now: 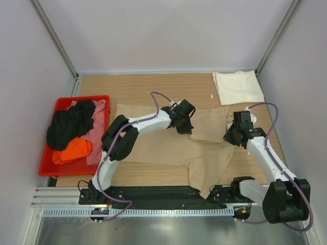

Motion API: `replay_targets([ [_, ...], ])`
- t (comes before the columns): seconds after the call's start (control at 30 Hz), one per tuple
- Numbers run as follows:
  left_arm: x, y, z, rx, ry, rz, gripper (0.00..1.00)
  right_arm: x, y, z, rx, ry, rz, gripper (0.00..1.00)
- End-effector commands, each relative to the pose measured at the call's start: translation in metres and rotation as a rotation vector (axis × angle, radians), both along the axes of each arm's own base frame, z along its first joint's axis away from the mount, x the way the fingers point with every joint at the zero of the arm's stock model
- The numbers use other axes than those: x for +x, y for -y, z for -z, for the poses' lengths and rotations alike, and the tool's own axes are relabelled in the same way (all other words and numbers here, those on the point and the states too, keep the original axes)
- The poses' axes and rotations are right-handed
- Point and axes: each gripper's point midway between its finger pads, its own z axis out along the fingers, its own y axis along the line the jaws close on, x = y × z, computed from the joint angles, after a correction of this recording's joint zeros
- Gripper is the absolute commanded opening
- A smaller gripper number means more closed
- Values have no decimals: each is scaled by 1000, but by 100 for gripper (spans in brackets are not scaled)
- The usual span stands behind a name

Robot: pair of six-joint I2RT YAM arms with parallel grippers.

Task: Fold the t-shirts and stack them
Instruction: Fold the tshirt

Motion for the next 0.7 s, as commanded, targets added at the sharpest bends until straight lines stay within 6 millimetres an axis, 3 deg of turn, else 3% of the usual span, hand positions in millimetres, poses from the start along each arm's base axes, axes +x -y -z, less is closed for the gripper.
replay_targets([
  [0.0, -6, 9, -4, -14, -17, 46, 0, -1, 6, 1, -20, -2, 21, 1],
  [0.07, -6, 8, -1, -7, -21, 48, 1, -5, 6, 8, -20, -36, 37, 1],
  [0.2, -8, 9, 2, 13, -32, 66, 15, -11, 5, 21, -7, -84, 60, 1],
  [0.4, -11, -8, -20, 68, -8, 96, 29, -7, 7, 18, -10, -117, 93, 25],
  [0.53, 9, -30, -45, 104, 86, 74, 33, 23, 2, -6, 26, -42, 115, 32],
  [0.67, 37, -60, -49, 119, 113, 43, 34, 71, -4, -21, 59, 107, 94, 32],
])
